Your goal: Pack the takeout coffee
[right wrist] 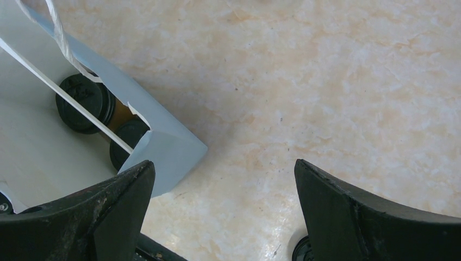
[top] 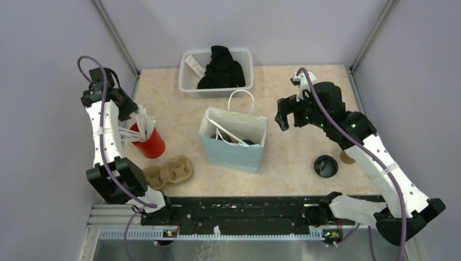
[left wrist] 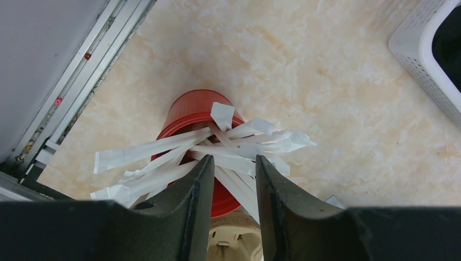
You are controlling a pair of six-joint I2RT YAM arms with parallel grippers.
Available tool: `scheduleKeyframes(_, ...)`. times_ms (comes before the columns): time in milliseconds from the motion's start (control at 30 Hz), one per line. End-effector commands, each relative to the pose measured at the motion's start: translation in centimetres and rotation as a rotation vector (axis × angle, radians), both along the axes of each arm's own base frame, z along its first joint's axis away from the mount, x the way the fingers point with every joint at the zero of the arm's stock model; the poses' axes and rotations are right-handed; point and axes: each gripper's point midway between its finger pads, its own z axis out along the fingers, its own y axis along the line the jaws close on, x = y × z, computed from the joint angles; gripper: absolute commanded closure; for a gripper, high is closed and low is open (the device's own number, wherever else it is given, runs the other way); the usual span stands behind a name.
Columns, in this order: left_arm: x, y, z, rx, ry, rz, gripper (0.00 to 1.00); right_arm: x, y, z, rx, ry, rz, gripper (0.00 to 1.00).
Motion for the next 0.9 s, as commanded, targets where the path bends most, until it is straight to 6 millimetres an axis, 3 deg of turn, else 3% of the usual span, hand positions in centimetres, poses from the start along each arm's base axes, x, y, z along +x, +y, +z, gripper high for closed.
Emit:
scheduleKeyframes(0,0.9,0.5,0.1,0.009,-0.032,-0.002,0.60,0.1,-0.1,1.2,0.013,-0.046,0.000,0.01)
scheduleKeyframes(400,1.1,-0.2,-1.5,-0.036,-0.006,-0.029,0.56,0.2,-0.1,1.3,0.013,-0.049,-0.002,0.01)
scheduleKeyframes(867,1.4,-0.3,0.9,-0.022,-0.066,-0.035,0.50,0.1,-0.1,1.4,0.015,-0.050,0.000,0.01)
